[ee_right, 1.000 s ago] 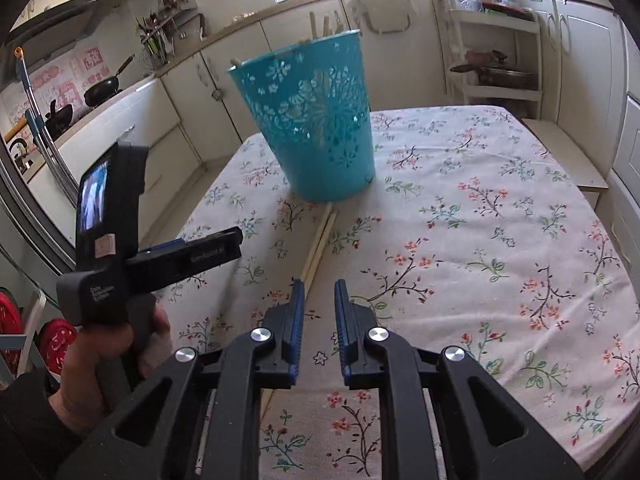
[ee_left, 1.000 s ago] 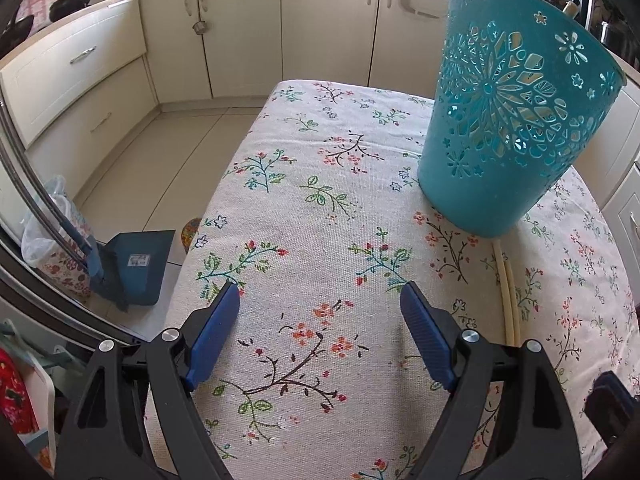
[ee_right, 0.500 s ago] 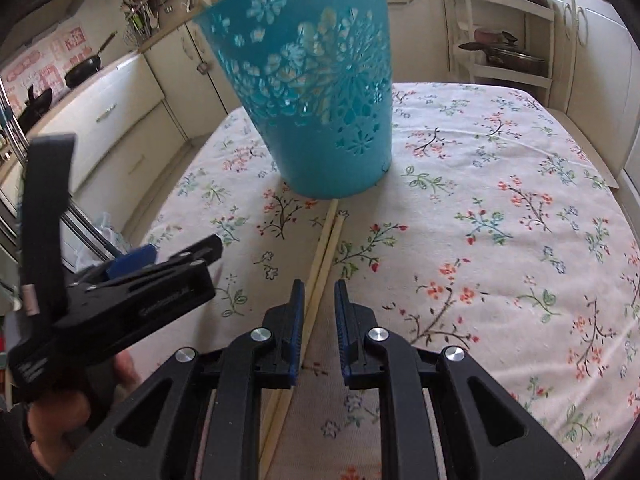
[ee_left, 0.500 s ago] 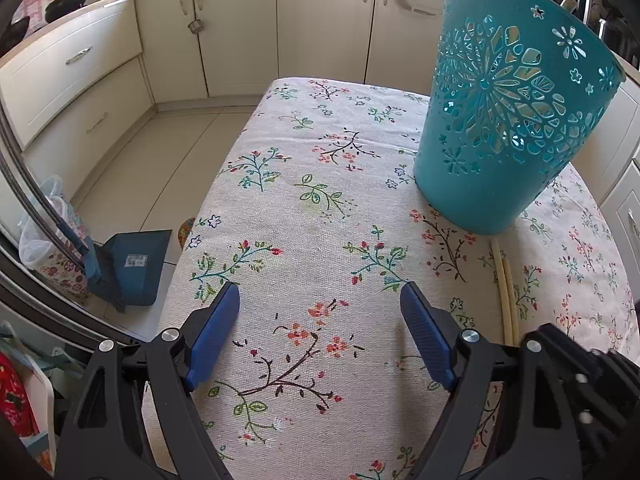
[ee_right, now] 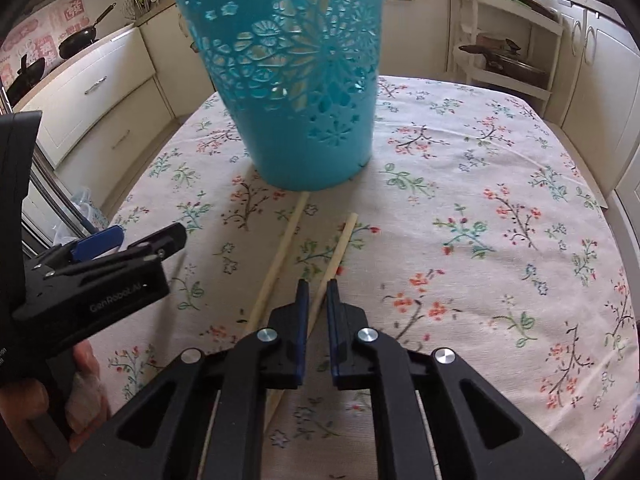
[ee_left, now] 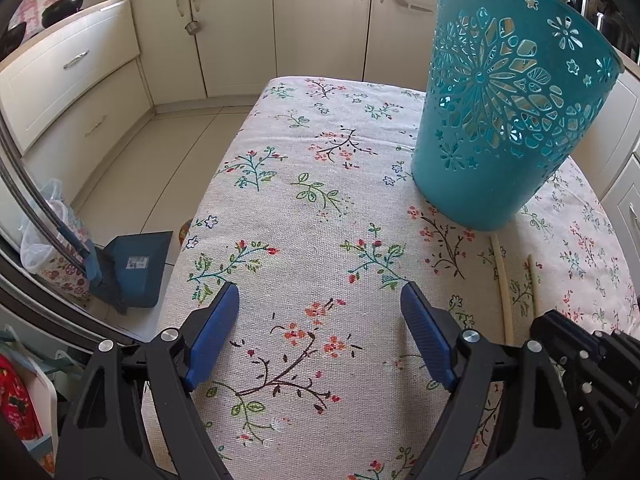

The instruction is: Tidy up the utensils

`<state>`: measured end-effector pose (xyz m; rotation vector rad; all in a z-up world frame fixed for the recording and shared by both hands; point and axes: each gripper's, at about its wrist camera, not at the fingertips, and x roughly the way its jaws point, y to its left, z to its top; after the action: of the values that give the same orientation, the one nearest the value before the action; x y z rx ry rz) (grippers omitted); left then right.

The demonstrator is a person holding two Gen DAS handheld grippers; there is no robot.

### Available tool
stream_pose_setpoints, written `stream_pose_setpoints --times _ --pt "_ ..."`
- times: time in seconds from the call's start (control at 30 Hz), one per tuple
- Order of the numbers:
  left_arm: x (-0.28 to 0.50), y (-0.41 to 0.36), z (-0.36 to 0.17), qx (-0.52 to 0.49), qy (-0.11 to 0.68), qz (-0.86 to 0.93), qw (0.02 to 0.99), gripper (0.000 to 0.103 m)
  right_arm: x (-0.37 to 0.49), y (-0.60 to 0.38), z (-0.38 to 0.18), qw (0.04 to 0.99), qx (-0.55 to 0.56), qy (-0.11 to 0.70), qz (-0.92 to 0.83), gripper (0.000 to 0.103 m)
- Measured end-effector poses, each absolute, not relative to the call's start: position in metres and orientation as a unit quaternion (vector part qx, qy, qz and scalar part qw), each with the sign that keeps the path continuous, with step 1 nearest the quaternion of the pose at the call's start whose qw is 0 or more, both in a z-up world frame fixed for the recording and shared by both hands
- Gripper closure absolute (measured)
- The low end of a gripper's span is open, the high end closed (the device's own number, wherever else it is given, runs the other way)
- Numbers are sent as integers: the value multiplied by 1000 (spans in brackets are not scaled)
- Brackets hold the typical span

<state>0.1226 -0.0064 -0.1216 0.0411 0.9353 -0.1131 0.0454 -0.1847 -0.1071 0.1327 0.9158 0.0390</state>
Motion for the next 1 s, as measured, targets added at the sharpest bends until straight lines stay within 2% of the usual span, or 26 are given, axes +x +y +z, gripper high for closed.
stream_pose_setpoints --times 0.2,0.33,0.7,0.77,0.8,0.87,0.93,0.97,1.0 --pt "121 -10 -121 32 452 -67 889 24 37 -209 -107 897 51 440 0 95" --pt "119 -23 -121 59 455 -93 883 24 26 -232 -110 903 99 417 9 95" --pt "122 -94 -112 107 460 -140 870 24 23 -241 -110 901 134 413 24 94" --pt "124 -103 -114 120 461 -138 868 27 25 -240 -111 900 135 413 26 93" --pt "125 -105 -116 126 463 -134 867 34 25 -240 -111 900 136 413 27 92" --pt "127 -107 -116 117 467 -136 866 40 25 -241 -110 900 139 412 29 92" --pt "127 -105 -114 106 470 -149 863 62 25 -241 -111 900 139 412 29 92" --pt "124 -106 -114 108 469 -153 863 68 26 -242 -111 900 139 412 30 91" --pt "122 -106 -113 111 469 -157 862 81 26 -242 -111 900 138 412 30 91"
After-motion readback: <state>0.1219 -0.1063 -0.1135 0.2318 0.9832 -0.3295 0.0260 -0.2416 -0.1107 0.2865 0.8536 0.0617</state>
